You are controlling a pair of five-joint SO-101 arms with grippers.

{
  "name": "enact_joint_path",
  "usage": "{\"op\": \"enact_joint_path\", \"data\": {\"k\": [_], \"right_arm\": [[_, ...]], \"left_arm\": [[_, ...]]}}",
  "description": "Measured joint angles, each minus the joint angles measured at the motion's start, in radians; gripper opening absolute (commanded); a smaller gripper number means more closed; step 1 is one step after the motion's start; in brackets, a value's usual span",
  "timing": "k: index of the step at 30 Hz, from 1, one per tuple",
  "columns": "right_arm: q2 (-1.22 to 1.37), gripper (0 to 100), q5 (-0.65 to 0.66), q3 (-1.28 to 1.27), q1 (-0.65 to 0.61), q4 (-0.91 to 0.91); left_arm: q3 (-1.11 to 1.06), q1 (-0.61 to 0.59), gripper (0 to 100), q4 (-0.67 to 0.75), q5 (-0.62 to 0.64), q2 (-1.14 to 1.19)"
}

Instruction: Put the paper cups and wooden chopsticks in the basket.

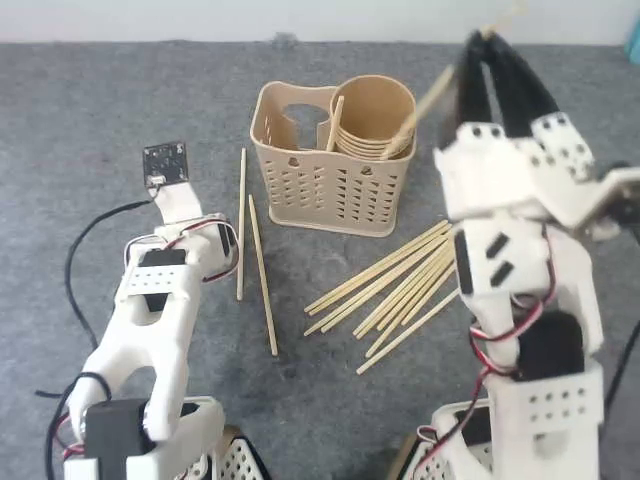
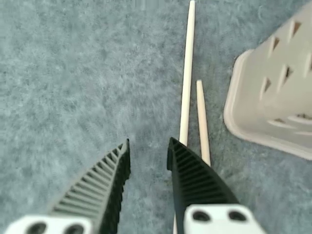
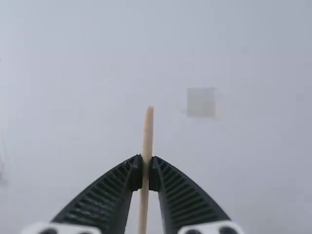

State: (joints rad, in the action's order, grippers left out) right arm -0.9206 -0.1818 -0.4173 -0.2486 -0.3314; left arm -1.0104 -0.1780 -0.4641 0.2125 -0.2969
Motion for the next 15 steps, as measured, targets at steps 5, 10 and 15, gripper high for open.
{"op": "enact_joint_path", "data": {"k": [5,10,15], "right_arm": [[0.180,0.9,0.000,0.199,-0.075,0.000],[0.402,0.9,0.000,0.408,-0.144,0.000],[0.592,1.1,0.000,0.503,-0.150,0.002]], "left_arm": [[0.000,0.002,12,0.003,0.000,0.000],[0.000,0.002,12,0.005,0.000,0.000],[0.000,0.002,12,0.009,0.000,0.000]]}}
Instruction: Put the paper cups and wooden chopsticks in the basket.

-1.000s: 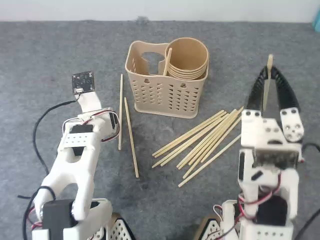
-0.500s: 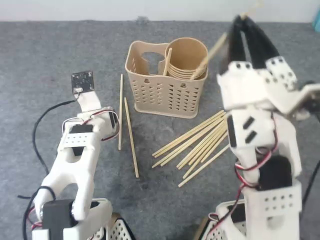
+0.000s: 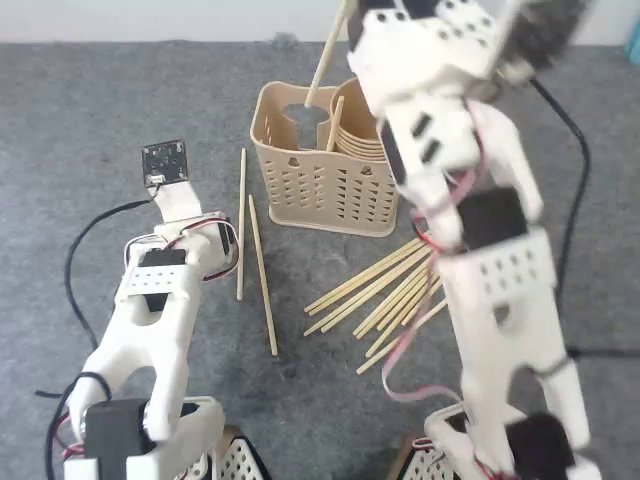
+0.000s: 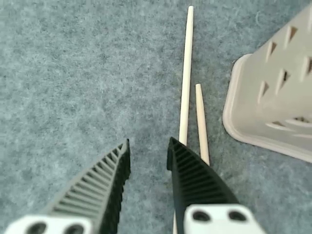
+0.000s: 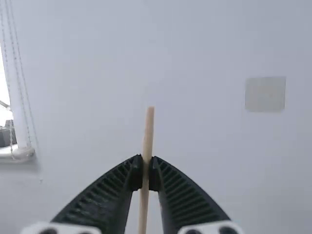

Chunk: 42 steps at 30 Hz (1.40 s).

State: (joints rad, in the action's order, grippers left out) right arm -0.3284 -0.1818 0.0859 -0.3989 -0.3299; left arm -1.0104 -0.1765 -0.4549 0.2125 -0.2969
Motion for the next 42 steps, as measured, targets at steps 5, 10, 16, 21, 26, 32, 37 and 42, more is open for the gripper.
{"op": "enact_joint_path", "data": {"k": [5,10,16,21,26,32,37,42], "right_arm": [[0.098,8.8,-0.002,-0.002,-0.002,-0.069],[0.120,12.3,-0.003,-0.068,-0.005,-0.104],[0.057,12.3,-0.003,-0.068,-0.005,-0.130],[-0.163,12.3,-0.003,-0.068,-0.005,-0.364],[-0.356,12.3,-0.003,-0.066,0.005,-0.770],[-0.420,12.3,-0.003,-0.089,0.130,-1.215],[-0.423,12.3,0.057,-0.307,0.308,-1.318],[-0.423,12.2,0.152,-0.712,0.473,-1.172]], "left_arm": [[0.000,0.000,12,0.000,0.000,0.000],[0.000,0.000,12,0.000,0.000,0.000],[0.000,0.000,12,0.000,0.000,0.000],[0.000,0.000,12,0.000,0.000,0.000],[0.000,0.000,12,0.000,0.000,0.000],[0.000,0.000,12,0.000,0.000,0.000],[0.000,0.000,12,0.000,0.000,0.000],[0.035,0.000,12,0.000,0.000,0.063]]}}
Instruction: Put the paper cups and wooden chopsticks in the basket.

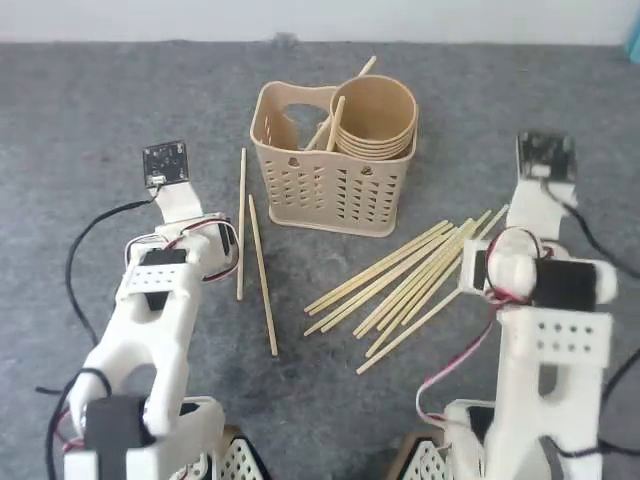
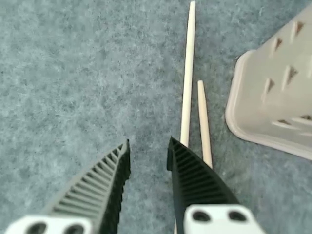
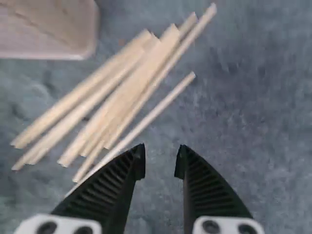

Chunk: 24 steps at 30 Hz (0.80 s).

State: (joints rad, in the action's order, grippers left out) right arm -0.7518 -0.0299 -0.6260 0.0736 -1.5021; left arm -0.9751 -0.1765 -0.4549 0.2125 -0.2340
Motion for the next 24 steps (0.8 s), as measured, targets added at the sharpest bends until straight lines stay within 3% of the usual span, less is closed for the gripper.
{"op": "enact_joint_path", "data": {"k": [5,11,24], "right_arm": [[0.002,12.2,0.000,-0.393,0.034,0.316],[0.002,12.2,-0.054,-0.643,0.034,0.621],[0.002,12.2,-0.057,-0.674,0.032,0.695]], "left_arm": [[0.184,0.000,12,-0.118,0.000,0.183],[0.339,0.000,12,-0.227,0.000,0.311],[0.411,0.086,12,-0.118,-0.020,0.365]]}}
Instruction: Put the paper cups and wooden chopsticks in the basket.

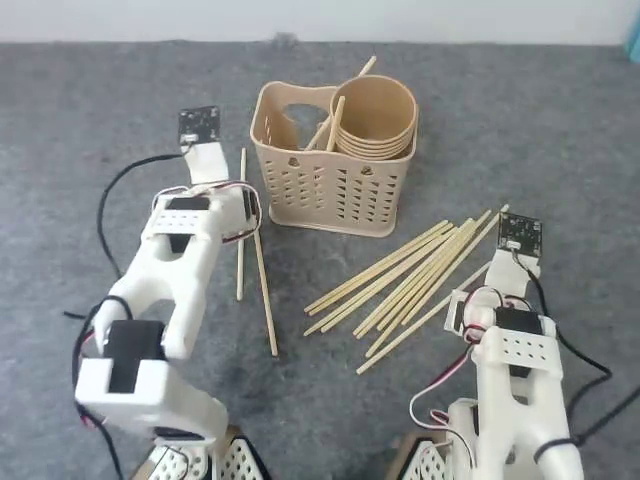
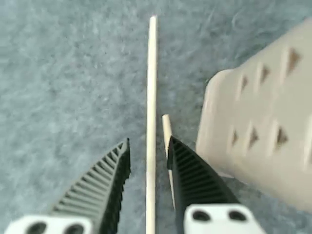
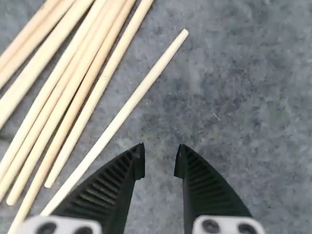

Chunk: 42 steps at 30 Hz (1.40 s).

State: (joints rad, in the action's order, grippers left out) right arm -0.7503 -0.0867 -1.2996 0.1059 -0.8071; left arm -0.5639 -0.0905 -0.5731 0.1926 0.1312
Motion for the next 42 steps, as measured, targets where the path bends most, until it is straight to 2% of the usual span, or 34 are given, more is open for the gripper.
{"op": "enact_joint_path", "data": {"k": [3,6,11,16,19,28,35,42], "right_arm": [[0.000,12.2,0.000,0.000,0.000,0.000],[0.000,12.2,0.000,0.000,0.000,0.000],[0.000,12.2,0.000,0.000,-0.002,0.000],[0.000,12.2,0.000,0.000,-0.002,0.000],[0.000,12.4,0.000,0.000,0.000,0.000],[0.000,12.2,0.000,-0.002,0.008,0.040],[0.000,12.2,0.000,-0.002,0.009,0.044],[0.000,12.2,0.000,-0.002,0.009,0.044]], "left_arm": [[0.077,0.002,12,-0.032,-0.009,0.075],[0.221,0.002,11,-0.143,-0.014,0.187],[0.525,0.005,0,-0.362,-0.018,0.400],[0.787,0.012,1,-0.551,-0.015,0.555],[0.872,0.012,1,-0.621,-0.018,0.598],[0.819,0.008,1,-0.640,-0.018,0.560],[0.548,-0.017,1,-0.479,0.000,0.384],[0.264,-0.021,1,-0.330,0.011,0.075]]}}
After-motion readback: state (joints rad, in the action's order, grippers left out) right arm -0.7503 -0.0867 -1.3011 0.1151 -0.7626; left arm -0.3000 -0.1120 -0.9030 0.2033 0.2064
